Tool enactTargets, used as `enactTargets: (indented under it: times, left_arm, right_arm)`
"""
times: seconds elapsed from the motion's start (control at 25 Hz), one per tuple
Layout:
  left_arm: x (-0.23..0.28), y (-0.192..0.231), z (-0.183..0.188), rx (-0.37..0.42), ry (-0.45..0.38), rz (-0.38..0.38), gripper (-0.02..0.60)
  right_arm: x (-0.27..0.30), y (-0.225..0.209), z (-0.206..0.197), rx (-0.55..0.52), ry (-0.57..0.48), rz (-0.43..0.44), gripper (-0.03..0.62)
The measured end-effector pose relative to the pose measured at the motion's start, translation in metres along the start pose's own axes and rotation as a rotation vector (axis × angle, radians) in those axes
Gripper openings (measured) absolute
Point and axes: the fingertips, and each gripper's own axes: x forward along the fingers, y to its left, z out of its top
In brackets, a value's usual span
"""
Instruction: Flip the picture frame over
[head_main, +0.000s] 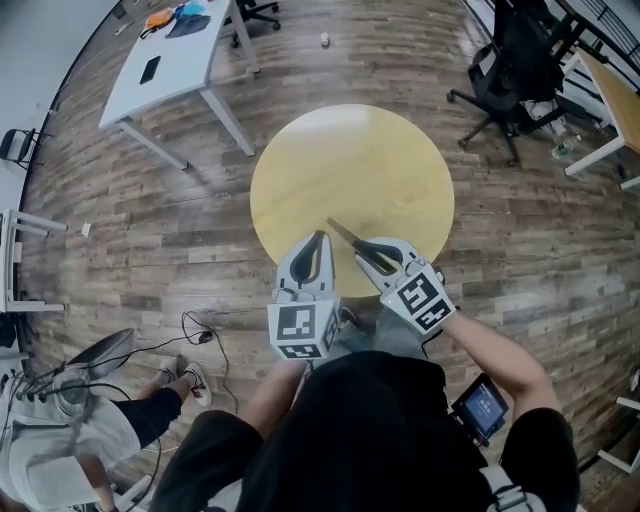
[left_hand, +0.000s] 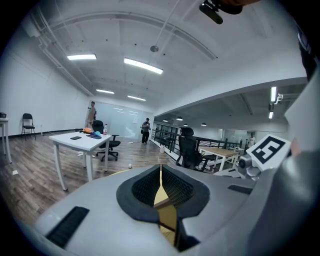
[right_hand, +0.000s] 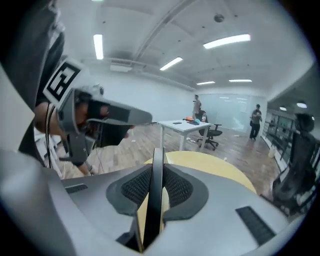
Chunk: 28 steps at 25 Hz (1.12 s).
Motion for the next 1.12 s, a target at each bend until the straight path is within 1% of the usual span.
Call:
enactTargets:
  times: [0.16,0.32,0.44,0.56,0.72,0.84,1.0,1.12]
  left_arm:
    - [-0.002,-0.005,-0.001,0.019,0.004,-0.019,0.029]
    - [0.0,-0.009,0.0,0.025,0.004,-0.033,0.029]
    - [0.009,-0.018,0.003,0.04,0.004,-0.055,0.029]
    - [0.012,-0.024,0.0,0.043,0.011,-0.073,0.029]
    - [0.012,-0.029,-0.01,0.037,0.035,-0.081,0.029]
    - [0.013,-0.028,-0.015,0.042,0.053,-0.073,0.029]
    - [0.015,-0.026,-0.019,0.054,0.073,-0.057,0.029]
    - [0.015,-0.022,-0.022,0.062,0.086,-0.048,0.029]
  right_arm:
    - [-0.012,-0.04,-0.005,0.231,-0.068,-0.074,0.083]
    - [-0.028,-0.084,-0.022,0.464,-0.125,-0.158,0.081]
    - [-0.043,-0.118,-0.042,0.65,-0.153,-0.219,0.081]
    - [-0.053,-0.138,-0.072,0.812,-0.145,-0.266,0.08]
    - [-0.058,-0.138,-0.122,0.933,-0.079,-0.305,0.081]
    - [-0.052,-0.129,-0.159,1.053,-0.036,-0.287,0.081]
    - [-0.049,-0.119,-0.201,1.236,-0.017,-0.274,0.083]
    - [-0.045,-0.107,-0.224,1.328,0.01,-0.263,0.087]
